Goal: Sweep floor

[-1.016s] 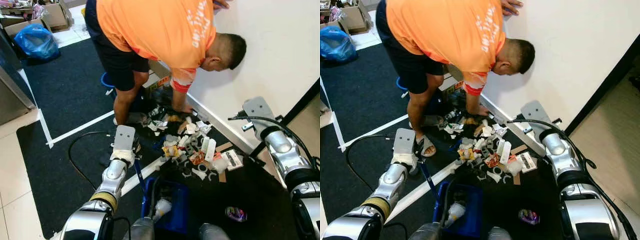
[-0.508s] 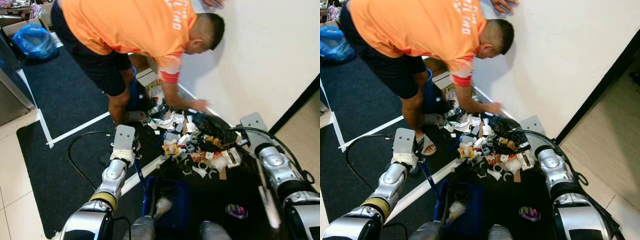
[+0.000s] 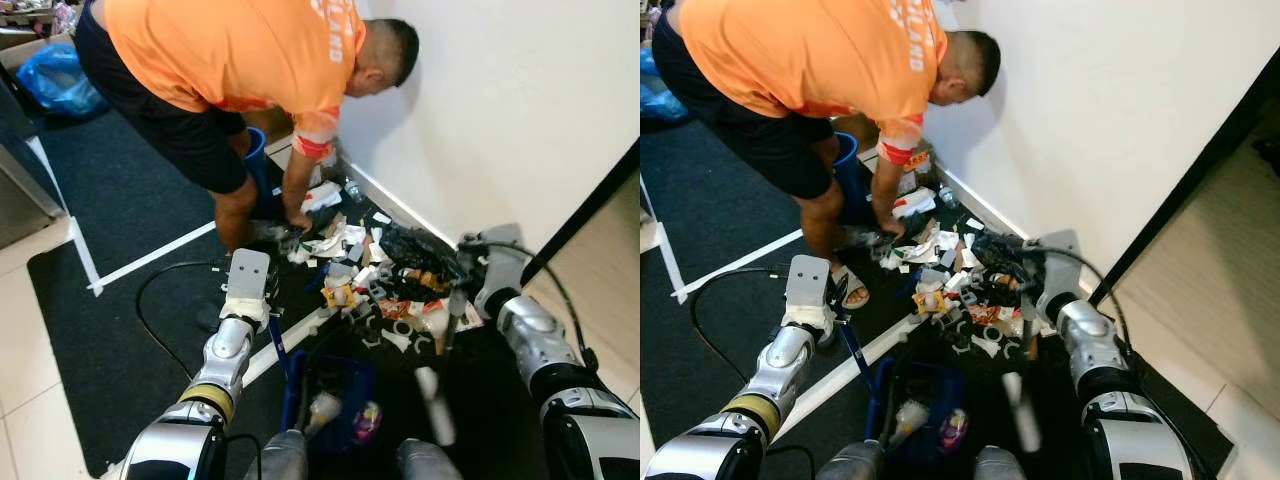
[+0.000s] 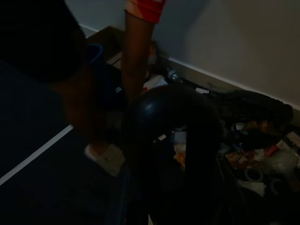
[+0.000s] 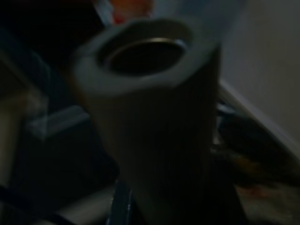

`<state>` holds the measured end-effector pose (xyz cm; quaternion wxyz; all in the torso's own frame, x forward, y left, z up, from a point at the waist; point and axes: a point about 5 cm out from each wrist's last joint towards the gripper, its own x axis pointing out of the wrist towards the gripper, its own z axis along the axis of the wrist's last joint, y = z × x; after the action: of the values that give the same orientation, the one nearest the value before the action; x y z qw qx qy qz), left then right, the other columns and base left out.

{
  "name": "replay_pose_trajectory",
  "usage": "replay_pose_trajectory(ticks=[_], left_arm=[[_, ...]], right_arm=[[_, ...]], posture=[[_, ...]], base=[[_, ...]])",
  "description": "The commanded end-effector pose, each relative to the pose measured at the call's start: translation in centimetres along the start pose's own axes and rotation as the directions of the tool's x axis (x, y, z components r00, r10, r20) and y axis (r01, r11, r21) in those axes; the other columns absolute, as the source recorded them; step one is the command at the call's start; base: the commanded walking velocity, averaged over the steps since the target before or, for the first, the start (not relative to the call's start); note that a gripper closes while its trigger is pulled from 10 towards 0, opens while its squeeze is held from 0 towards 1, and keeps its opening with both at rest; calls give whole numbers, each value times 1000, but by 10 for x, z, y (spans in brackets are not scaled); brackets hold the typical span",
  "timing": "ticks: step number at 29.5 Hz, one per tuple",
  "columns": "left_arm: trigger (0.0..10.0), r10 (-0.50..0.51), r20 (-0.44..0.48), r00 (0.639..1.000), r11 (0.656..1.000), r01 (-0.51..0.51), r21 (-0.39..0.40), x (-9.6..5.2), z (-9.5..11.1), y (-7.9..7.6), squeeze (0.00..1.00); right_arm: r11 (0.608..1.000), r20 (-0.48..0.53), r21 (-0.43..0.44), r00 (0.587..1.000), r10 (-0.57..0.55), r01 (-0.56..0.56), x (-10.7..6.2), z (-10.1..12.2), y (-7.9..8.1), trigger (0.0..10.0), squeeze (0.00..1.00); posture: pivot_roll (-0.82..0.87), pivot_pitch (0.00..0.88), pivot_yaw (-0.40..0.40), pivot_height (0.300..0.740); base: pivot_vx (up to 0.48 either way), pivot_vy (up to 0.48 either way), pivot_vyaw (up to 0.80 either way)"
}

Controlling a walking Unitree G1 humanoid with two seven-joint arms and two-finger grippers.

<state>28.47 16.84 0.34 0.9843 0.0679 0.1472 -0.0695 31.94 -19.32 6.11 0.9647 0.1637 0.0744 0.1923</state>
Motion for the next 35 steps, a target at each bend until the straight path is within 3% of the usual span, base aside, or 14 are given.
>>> replay_pose_trajectory(ticks=[1,7,21,27,35], left_arm=[[10000,-29,-270,962,999,36,20,-28,-56,-4,0],[10000,-34,-275,961,999,40,17,-29,-56,-6,0],[10000,-31,-273,962,999,37,15,-28,-55,-6,0],[10000,-36,-272,962,999,42,17,-27,-55,-7,0],[10000,-38,-274,961,999,45,19,-27,-55,-8,0]], right_arm=[[974,179,187,979,93,-127,7,15,15,10000,0],[991,92,106,993,68,-78,4,2,11,10000,0],[995,66,72,995,70,-75,-3,6,7,10000,0],[993,130,23,986,108,-112,-4,32,3,10000,0],[989,128,-72,982,136,-127,-11,56,-6,10000,0]], posture=[[111,84,-37,740],[108,81,-38,740],[104,74,-40,740],[103,69,-41,740],[101,61,-44,740]], base=[[0,0,0],[0,0,0],[0,0,0],[0,0,0],[0,0,0]])
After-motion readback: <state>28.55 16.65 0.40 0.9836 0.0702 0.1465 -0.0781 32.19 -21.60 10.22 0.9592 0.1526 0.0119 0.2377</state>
